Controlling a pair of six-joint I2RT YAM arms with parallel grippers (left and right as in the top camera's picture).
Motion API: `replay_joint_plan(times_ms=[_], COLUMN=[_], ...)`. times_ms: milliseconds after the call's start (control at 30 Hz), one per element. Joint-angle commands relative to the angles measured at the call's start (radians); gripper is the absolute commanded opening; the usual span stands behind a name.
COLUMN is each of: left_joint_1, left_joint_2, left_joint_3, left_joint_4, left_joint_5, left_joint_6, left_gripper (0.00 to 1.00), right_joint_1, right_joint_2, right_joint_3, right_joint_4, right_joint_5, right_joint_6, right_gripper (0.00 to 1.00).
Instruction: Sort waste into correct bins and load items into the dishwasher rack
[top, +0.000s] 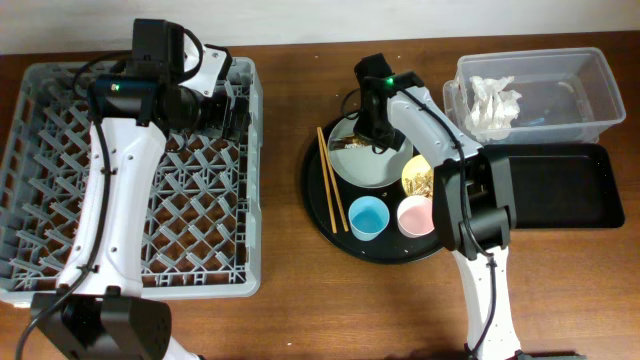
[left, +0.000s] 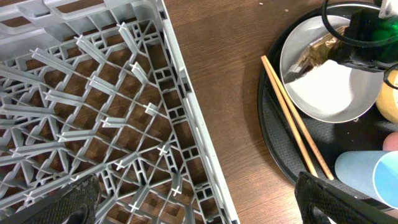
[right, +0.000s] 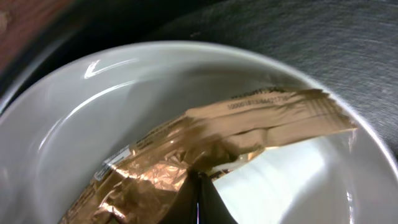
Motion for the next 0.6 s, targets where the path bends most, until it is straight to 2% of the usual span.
replay_joint_plan(times_ms=[0,67,100,200,267,333,400,467,533,567], left_joint_1=[0.006,0.006,0.006,0.006,0.006,0.006,0.006,0.006,0.006,0.006], left_joint_2=[-0.019,-0.019,-0.019,-0.019,-0.019,-0.019,-0.019,-0.019,-0.019,-0.019], left_joint_3=[0.016,0.016,0.016,0.016,0.016,0.016,0.016,0.016,0.016,0.016], left_joint_4=[0.0,0.0,-0.001,0.0,0.0,-0.001,-0.001,-0.001,0.0,0.0], left_joint_5=[-0.001,-0.001,-0.001,-0.001,-0.001,-0.001,-0.001,-0.001,-0.001,-0.001], left_joint_6=[-0.009,-0.009,-0.009,-0.009,-0.009,-0.009,-0.009,-0.009,-0.009,-0.009], left_gripper=[0.99,0.99,0.99,0.99,0.99,0.99,0.99,0.99,0.99,0.99], right_joint_1=[-0.017,-0.029,-0.035,-0.043,-0.034,-0.026,-0.022,-0.019,-0.021,-0.023], right_joint_2=[-0.005,-0.032,-0.039,-0.038,-0.035,-0.021,-0.007,-0.003,-0.006,-0.015], right_joint_3=[0.068,0.115,0.145,0.172,0.135,0.095,0.051,0.0,0.002,0.023], right_joint_4=[-0.009,-0.05,-0.084,-0.142,-0.143,-0.132,-0.109,-0.066,-0.057,-0.062], right_joint_5=[-0.157,-0.185,-0.186,-0.161,-0.061,-0.057,-0.057,-0.058,-0.069,-0.083], right_joint_6=[-0.188,-0.197,-0.197,-0.148,-0.029,-0.028,-0.03,-0.073,-0.157,-0.225], right_gripper=[0.35,0.68,0.74,0.75,0.88,0.88,0.78,0.45,0.04,0.04])
